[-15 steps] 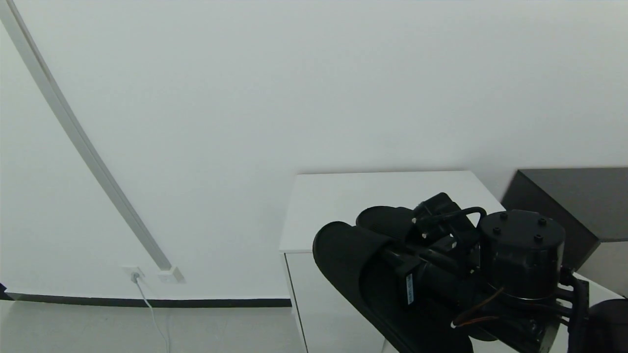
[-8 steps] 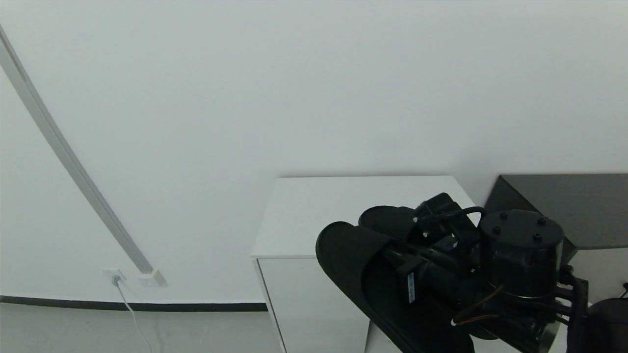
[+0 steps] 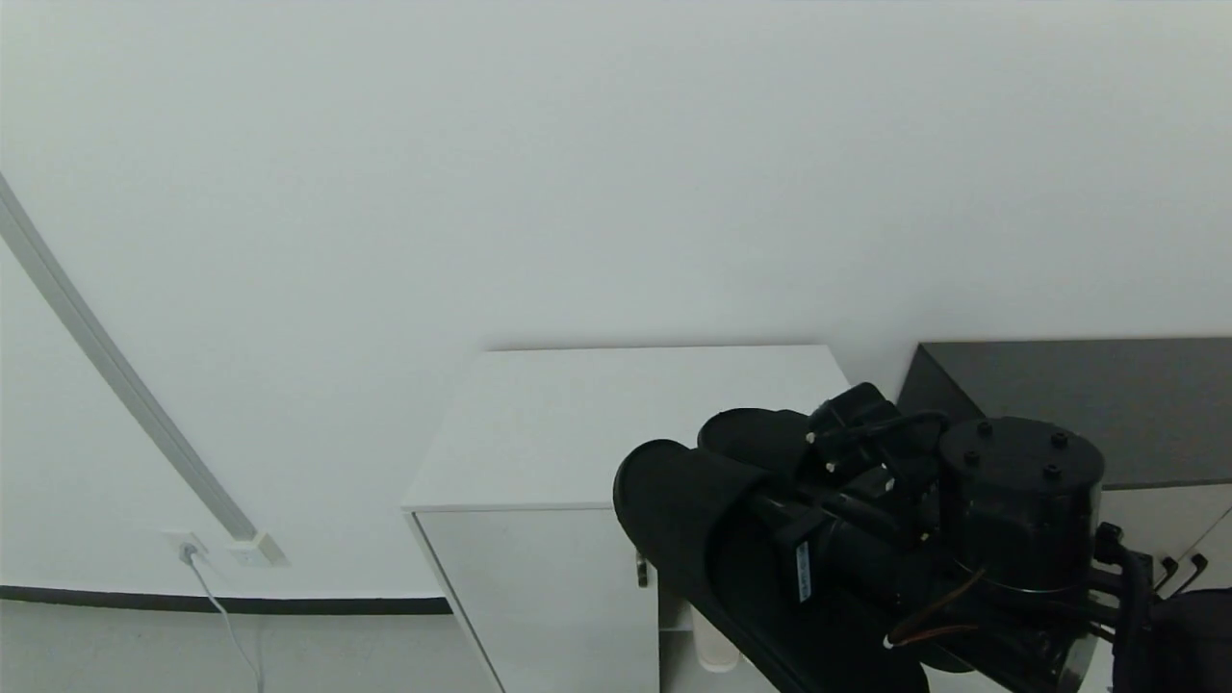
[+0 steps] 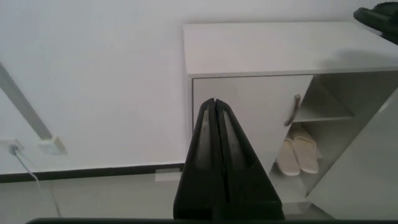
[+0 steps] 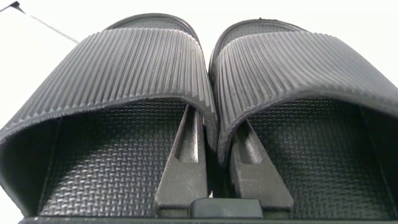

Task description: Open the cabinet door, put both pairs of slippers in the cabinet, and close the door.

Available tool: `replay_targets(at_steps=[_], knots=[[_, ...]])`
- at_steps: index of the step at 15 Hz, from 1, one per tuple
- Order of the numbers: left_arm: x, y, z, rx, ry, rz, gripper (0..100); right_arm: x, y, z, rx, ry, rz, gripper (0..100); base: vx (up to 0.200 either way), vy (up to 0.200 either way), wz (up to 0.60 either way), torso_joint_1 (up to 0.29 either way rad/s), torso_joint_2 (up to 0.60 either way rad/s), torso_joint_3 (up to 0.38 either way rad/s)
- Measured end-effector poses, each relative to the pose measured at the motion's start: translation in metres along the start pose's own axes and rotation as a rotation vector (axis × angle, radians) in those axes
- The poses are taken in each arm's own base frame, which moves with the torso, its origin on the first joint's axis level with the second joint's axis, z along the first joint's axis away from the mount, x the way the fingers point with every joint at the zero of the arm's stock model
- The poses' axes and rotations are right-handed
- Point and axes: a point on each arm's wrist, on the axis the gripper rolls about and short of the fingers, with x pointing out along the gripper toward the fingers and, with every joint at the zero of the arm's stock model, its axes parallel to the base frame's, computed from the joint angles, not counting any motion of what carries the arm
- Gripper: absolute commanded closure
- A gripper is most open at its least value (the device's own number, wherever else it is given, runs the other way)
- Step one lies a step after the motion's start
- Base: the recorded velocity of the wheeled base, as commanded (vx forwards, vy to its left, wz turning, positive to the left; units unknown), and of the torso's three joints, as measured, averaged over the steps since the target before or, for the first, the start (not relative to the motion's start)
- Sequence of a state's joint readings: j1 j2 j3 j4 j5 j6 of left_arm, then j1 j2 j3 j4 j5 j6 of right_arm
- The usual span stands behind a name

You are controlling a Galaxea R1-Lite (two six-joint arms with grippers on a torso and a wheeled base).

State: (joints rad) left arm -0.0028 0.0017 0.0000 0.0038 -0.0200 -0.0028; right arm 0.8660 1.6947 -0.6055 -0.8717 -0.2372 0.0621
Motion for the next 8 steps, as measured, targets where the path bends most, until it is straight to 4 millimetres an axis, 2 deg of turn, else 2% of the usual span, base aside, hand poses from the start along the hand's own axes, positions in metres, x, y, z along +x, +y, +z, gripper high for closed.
replay_targets(at_steps=[4,6,8], knots=[[0.0,0.0,-0.0001,0.0,0.001,0.0,100,-0.0006,0.0018,0.0,-0.001,-0.001,0.005,100,0.0,0.0,0.0,0.0,0.0,0.0],[0.0,0.0,-0.0001,0.0,0.001,0.0,100,-0.0004,0.0006,-0.0003,-0.001,0.0,-0.003,100,0.0,0.0,0.6,0.005,0.0,0.002],[0.0,0.0,-0.0001,0.0,0.001,-0.001,100,-0.0008,0.0017,0.0002,-0.001,-0.003,0.006,100,0.0,0.0,0.0,0.0,0.0,0.0]])
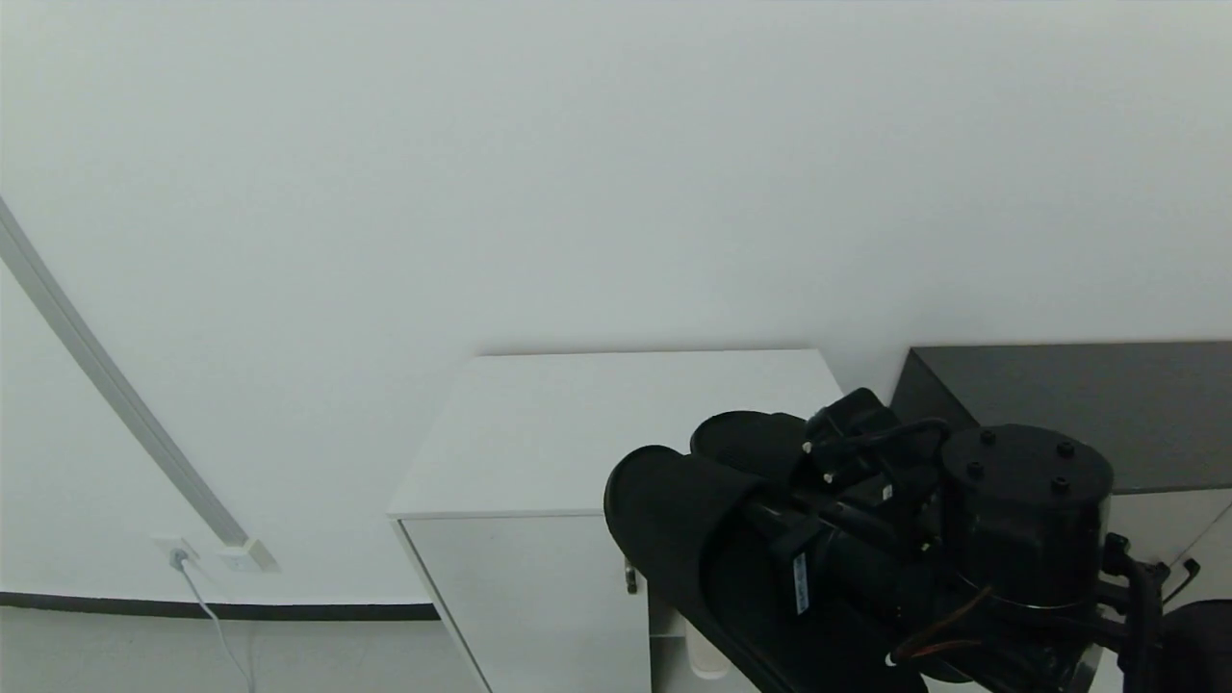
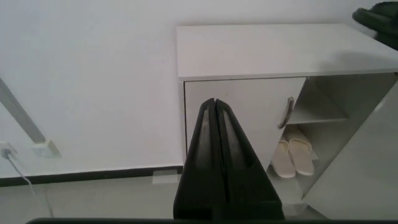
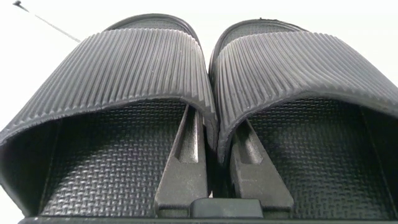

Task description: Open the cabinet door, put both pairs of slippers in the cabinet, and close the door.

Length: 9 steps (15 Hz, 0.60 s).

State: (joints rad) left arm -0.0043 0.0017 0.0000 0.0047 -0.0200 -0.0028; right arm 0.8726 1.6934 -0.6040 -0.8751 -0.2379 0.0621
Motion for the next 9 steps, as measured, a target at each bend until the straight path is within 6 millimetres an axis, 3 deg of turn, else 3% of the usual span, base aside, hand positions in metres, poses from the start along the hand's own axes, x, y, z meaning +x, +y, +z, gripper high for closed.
replay_targets(at_steps=[9], knots=[[0.0,0.0,0.0,0.0,0.0,0.001,100,0.0003,-0.0004,-0.0002,0.0,0.002,-0.001,100,0.0,0.0,0.0,0.0,0.0,0.0]])
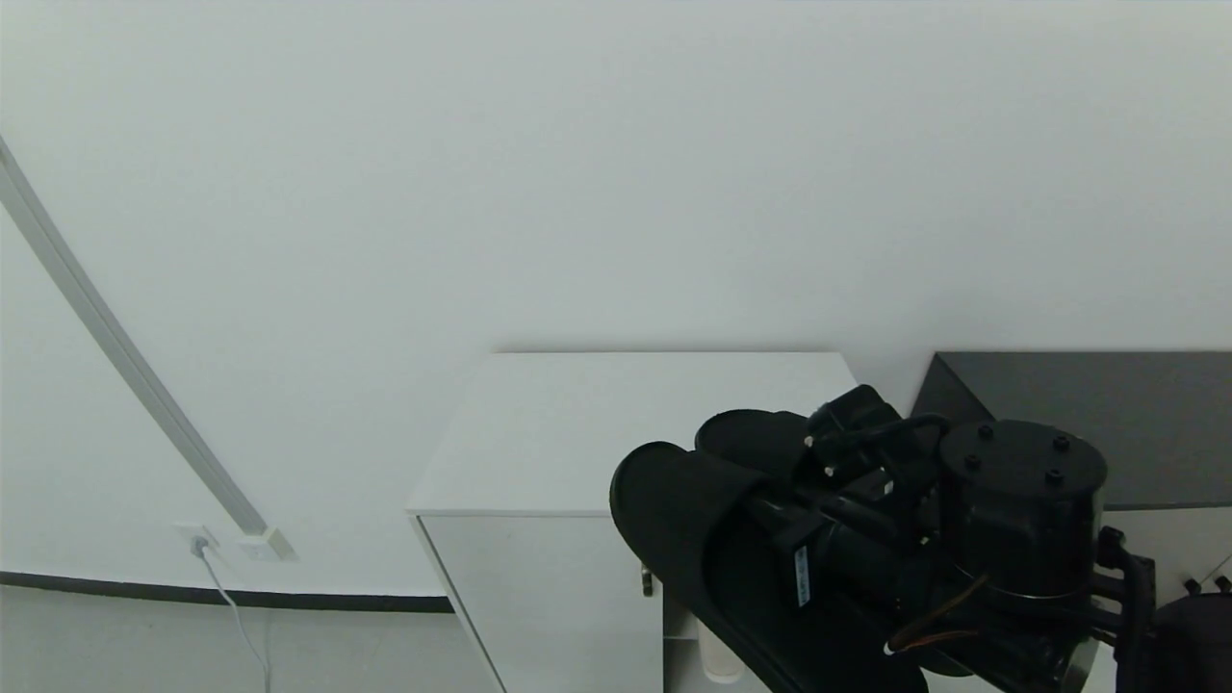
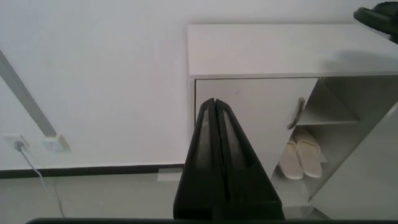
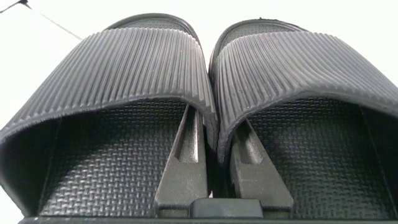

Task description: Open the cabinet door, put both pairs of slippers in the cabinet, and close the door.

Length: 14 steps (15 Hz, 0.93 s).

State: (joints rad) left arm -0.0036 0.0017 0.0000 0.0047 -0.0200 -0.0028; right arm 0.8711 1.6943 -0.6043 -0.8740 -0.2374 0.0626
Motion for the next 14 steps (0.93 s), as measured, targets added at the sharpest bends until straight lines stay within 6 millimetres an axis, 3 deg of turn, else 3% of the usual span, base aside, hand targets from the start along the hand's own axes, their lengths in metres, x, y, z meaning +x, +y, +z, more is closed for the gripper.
replay_targets(at_steps=[8,14], knots=[[0.0,0.0,0.0,0.002,0.0,-0.002,100,-0.0001,0.0001,-0.0006,-0.002,0.003,0.0,100,-0.2,0.0,0.0,-0.002,0.0,0.003],[0.0,0.0,0.0,0.0,0.0,-0.002,100,-0.0003,-0.0008,-0.0018,-0.007,0.007,-0.004,100,0.0,0.0,0.0,0.0,0.0,0.0]])
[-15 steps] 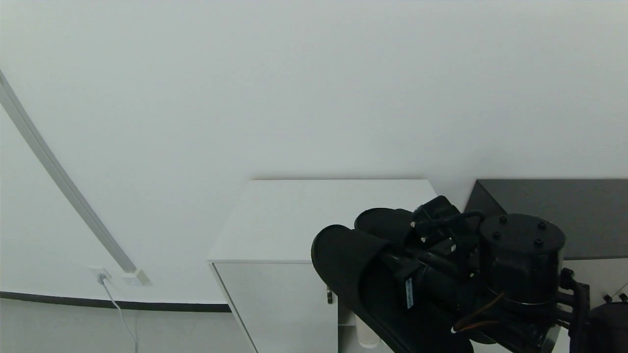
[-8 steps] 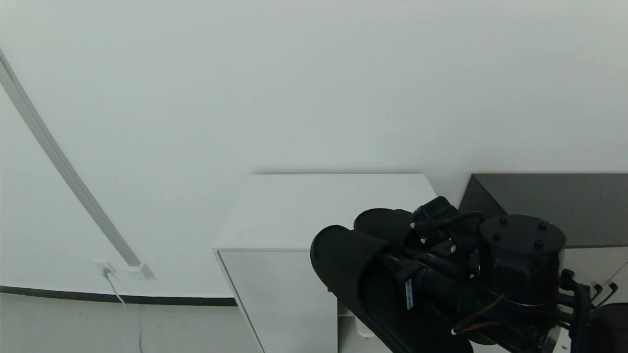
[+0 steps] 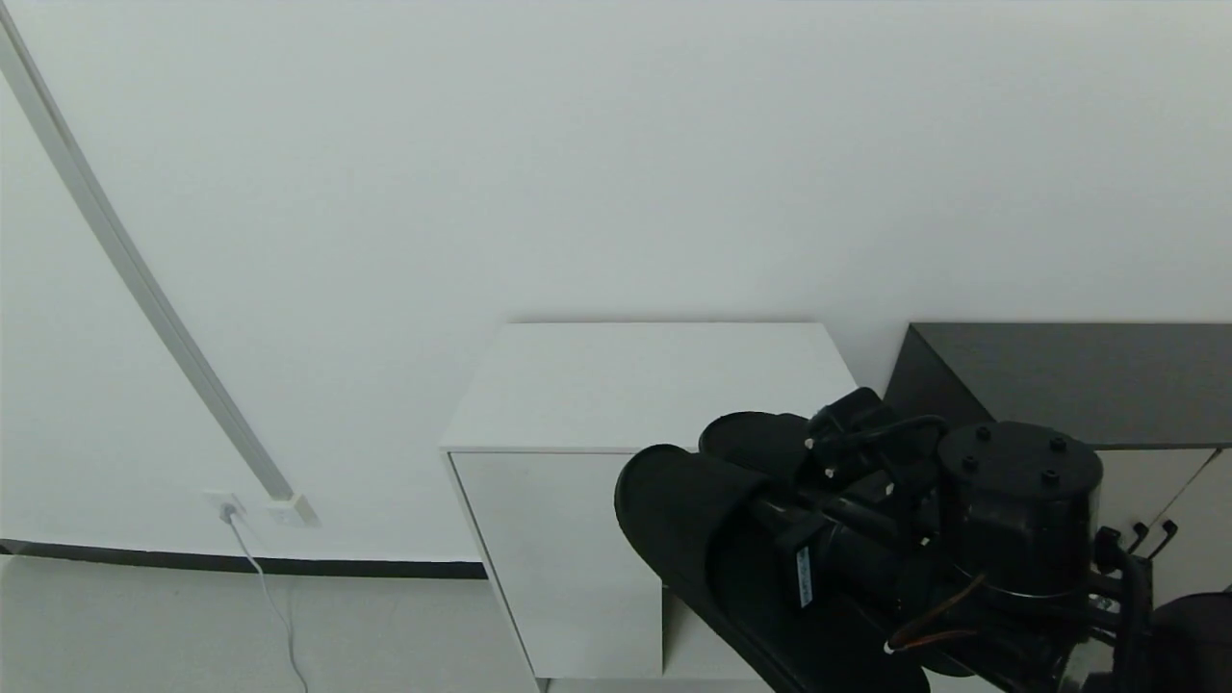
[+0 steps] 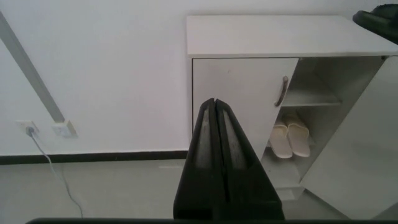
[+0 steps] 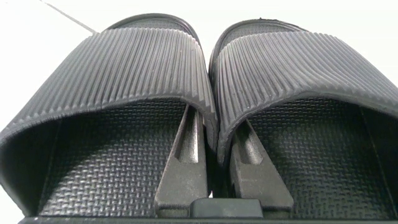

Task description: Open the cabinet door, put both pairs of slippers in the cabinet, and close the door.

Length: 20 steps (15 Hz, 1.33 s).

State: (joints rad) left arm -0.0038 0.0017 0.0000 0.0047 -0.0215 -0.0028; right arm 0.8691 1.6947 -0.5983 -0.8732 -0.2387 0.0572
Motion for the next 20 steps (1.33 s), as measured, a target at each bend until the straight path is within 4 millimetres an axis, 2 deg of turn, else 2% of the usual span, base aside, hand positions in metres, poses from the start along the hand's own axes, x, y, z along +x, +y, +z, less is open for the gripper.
replay_targets(at_steps=[20], knots=[[0.0,0.0,0.0,0.0,0.0,0.001,100,-0.0001,0.002,-0.0048,-0.004,0.006,0.008,100,0.0,0.0,0.0,-0.159,0.36,0.196]])
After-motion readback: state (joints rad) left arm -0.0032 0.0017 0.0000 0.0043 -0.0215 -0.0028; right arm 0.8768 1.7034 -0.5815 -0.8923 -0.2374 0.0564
